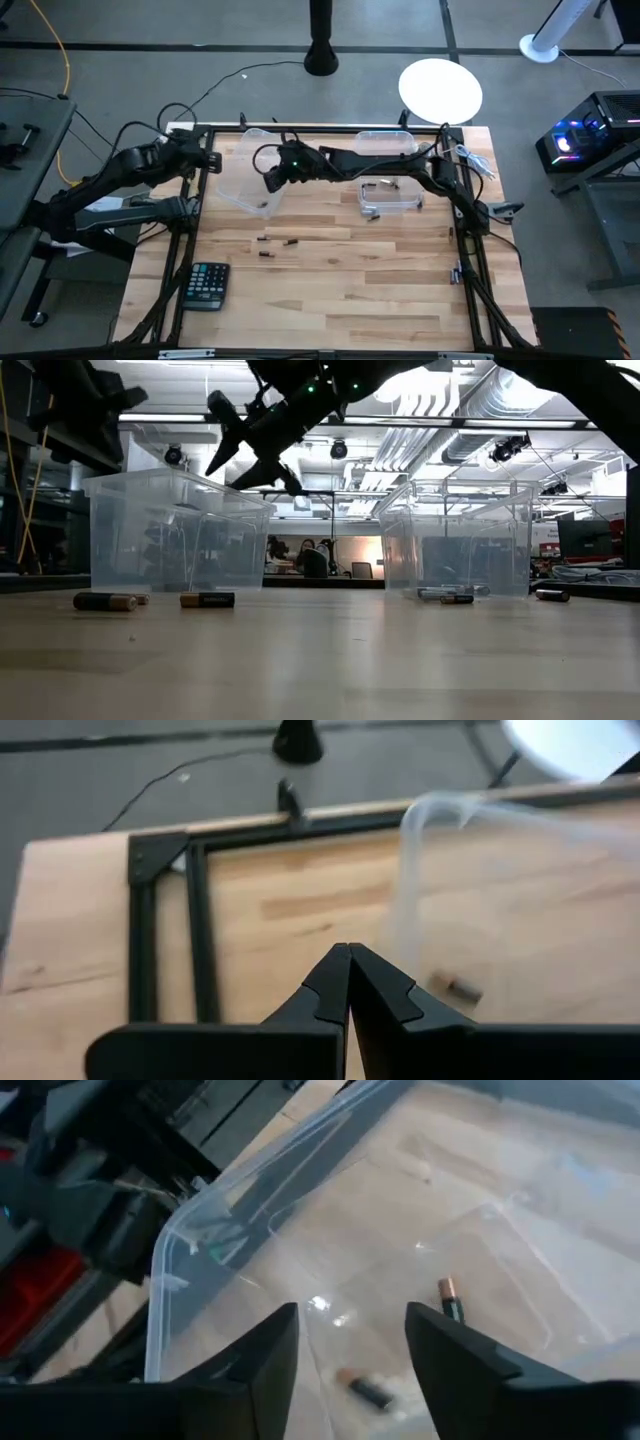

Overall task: Sort batteries
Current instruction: Put black battery into the left transparent bin

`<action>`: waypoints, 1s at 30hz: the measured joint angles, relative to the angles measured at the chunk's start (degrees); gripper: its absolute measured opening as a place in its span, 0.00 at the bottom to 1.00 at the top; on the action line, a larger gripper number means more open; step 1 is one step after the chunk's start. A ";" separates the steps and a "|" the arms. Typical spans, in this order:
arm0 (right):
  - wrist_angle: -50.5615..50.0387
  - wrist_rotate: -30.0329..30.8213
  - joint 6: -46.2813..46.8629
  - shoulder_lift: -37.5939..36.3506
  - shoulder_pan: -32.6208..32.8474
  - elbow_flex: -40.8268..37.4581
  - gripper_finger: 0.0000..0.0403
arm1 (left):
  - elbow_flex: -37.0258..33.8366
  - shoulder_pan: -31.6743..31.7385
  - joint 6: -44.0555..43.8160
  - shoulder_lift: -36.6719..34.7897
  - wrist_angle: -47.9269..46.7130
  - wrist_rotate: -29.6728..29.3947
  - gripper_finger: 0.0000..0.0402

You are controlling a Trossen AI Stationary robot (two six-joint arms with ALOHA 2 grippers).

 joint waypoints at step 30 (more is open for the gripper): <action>-42.92 10.24 -9.93 -25.31 16.48 0.07 0.48 | -13.10 -11.67 -12.33 7.29 14.03 25.02 0.00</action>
